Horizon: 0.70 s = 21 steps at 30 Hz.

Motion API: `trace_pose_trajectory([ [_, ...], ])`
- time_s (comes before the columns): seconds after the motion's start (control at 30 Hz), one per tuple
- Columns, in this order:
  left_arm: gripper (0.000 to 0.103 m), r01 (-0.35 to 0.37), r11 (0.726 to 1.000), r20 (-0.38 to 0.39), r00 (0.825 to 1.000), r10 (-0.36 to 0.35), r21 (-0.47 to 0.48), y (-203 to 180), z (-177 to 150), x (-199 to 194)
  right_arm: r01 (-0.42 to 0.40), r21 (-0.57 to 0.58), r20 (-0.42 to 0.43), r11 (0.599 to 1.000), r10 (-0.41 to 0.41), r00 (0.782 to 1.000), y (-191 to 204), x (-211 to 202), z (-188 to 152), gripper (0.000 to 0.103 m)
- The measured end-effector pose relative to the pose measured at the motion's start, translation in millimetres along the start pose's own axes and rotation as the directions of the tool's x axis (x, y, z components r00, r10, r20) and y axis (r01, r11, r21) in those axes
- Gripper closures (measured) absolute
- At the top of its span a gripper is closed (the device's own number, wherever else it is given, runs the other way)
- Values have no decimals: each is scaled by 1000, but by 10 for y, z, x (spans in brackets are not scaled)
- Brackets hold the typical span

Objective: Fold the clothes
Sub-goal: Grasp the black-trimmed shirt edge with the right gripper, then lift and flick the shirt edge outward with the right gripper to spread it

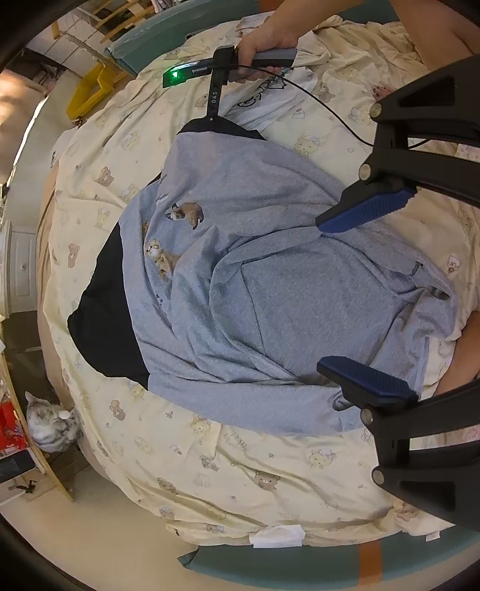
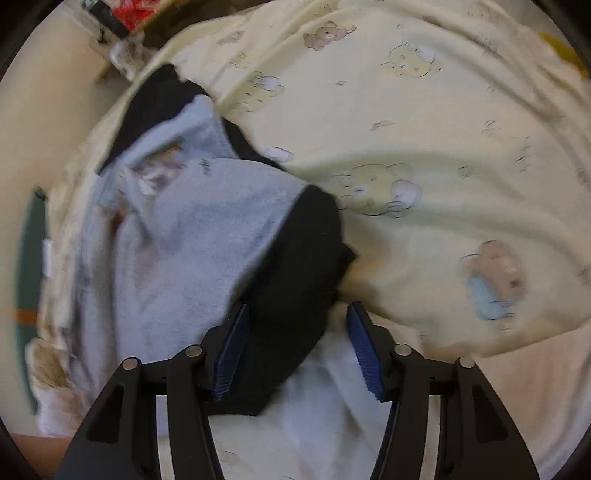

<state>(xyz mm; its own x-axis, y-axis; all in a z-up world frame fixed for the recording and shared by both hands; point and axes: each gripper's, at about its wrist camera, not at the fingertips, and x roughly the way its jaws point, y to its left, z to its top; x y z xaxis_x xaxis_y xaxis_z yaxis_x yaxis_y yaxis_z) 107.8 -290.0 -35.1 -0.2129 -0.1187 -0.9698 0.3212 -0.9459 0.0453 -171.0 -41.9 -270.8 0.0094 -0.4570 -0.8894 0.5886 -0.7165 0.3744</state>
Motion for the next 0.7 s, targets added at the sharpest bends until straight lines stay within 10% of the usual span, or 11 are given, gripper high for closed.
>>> trace_pose_trajectory([
  [0.1,33,-11,1000,11,1000,11,10,-7,8,-15,54,-80,55,995,-50,997,135,-88,4,96],
  [0.47,33,27,999,-22,999,-26,39,-37,-27,55,316,-161,323,935,-252,912,122,-1317,1011,99],
  [0.6,33,14,999,-43,999,-12,36,-11,-19,120,526,-208,369,824,-432,823,121,-1516,1827,99],
  [0.7,33,1,1000,-34,999,0,27,5,13,112,653,-110,430,750,-556,711,46,-1812,2417,99],
])
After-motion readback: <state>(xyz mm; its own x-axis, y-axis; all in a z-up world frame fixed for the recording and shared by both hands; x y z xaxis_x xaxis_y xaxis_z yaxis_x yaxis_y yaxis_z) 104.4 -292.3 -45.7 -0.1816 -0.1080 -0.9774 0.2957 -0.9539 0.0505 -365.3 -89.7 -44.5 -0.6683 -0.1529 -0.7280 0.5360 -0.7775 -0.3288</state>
